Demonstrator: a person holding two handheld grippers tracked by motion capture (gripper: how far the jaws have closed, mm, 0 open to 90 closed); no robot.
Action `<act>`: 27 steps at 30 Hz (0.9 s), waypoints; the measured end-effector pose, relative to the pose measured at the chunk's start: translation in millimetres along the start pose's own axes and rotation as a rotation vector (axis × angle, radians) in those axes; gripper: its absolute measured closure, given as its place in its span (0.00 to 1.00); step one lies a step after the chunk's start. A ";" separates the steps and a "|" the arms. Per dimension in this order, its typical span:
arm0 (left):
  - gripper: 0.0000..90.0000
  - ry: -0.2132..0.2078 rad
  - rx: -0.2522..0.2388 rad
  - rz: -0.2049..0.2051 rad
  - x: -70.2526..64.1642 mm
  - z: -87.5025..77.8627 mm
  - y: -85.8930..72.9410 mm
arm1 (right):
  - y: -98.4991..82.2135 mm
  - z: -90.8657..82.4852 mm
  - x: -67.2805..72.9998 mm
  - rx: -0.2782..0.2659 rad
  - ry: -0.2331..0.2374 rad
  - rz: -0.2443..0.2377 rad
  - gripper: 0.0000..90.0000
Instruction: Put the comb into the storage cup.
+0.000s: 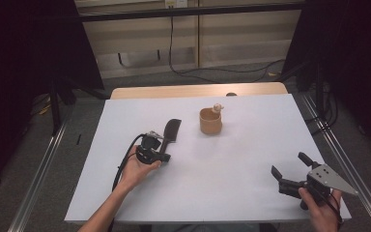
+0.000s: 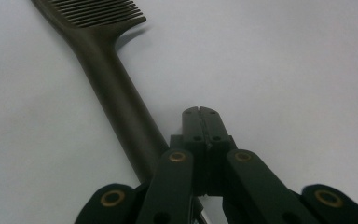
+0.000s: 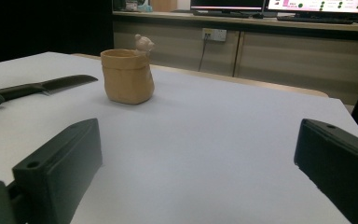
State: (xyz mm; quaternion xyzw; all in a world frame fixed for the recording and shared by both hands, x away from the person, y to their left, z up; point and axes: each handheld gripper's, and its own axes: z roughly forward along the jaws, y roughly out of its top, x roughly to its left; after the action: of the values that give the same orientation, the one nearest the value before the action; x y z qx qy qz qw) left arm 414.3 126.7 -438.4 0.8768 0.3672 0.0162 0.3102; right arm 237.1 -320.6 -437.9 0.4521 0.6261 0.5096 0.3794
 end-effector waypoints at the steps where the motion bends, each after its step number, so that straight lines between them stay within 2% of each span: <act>1: 1.00 -0.001 0.001 0.000 0.2 -0.3 -0.1 | 0.1 0.0 0.1 -0.001 0.000 -0.001 0.00; 7: 1.00 -0.002 0.001 -0.010 1.5 -1.2 -0.7 | -0.1 0.2 -0.2 0.000 -0.001 -0.002 0.00; 12: 1.00 0.009 0.008 0.016 1.4 -3.4 -2.7 | 0.1 -0.2 0.2 -0.001 0.002 0.002 0.00; 27: 1.00 0.001 0.030 0.005 6.6 -6.2 -2.5 | 0.0 0.0 0.1 -0.002 0.001 0.001 0.00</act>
State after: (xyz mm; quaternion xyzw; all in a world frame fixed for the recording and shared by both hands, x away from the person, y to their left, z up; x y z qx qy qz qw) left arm 416.0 135.6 -436.1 0.8822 0.3654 0.0120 0.2967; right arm 237.1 -320.5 -437.9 0.4520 0.6256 0.5106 0.3790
